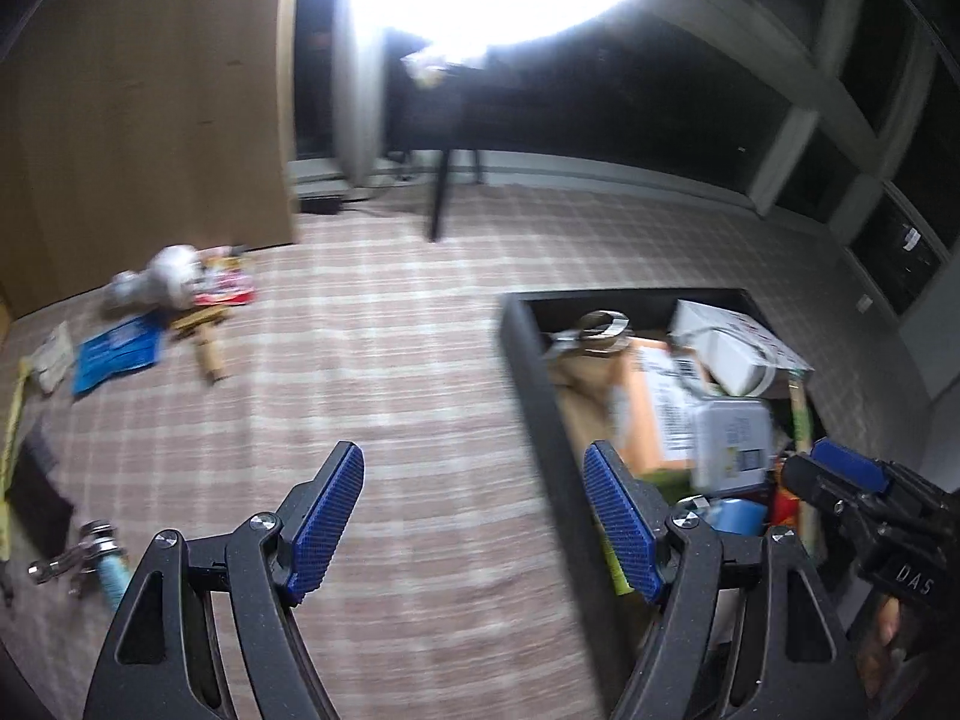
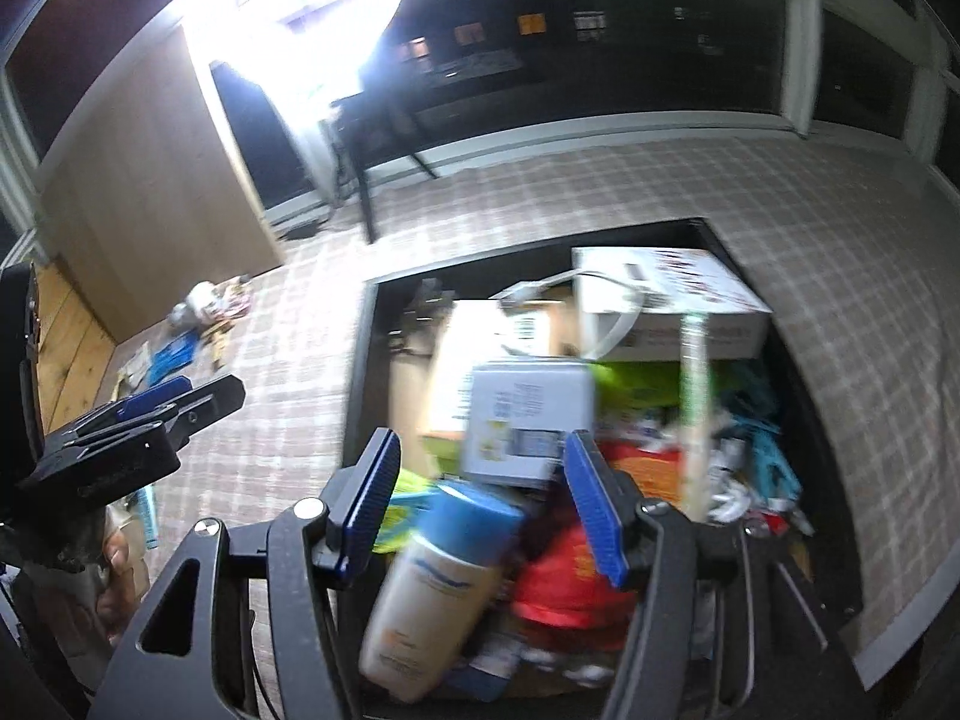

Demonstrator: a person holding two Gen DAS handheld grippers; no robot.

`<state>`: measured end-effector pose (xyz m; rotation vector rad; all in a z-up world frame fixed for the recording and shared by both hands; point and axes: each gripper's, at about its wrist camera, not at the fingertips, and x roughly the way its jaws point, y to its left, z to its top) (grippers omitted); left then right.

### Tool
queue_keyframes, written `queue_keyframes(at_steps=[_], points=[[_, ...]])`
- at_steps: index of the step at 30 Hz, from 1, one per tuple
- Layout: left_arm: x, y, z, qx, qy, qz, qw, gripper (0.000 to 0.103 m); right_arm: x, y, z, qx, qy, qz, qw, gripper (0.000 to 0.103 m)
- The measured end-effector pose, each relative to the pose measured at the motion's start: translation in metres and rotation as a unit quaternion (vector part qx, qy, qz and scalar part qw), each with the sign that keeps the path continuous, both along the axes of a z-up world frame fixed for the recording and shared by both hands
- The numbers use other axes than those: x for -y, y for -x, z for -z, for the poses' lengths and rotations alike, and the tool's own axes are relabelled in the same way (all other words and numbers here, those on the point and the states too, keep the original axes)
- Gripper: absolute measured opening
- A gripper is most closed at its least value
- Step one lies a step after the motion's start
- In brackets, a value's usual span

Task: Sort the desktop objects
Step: 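Move both open tools back to the metal clip and blue tube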

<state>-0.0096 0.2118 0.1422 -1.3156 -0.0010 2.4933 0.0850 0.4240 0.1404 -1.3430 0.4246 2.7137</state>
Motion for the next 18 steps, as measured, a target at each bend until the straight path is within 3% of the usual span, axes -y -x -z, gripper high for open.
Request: queue_keyframes(at_steps=[13,18], points=[[0.160,-0.016,0.011,0.006,0.036,-0.110,0.9933,0.074,0.130,0.047,0.012,0.020,0.005,-0.132,0.991,0.057],[0.217,-0.026,0.020,0.002,0.071,-0.100,0.9924,0.074,0.191,0.052,0.023,0.035,0.011,-0.180,0.983,0.057]])
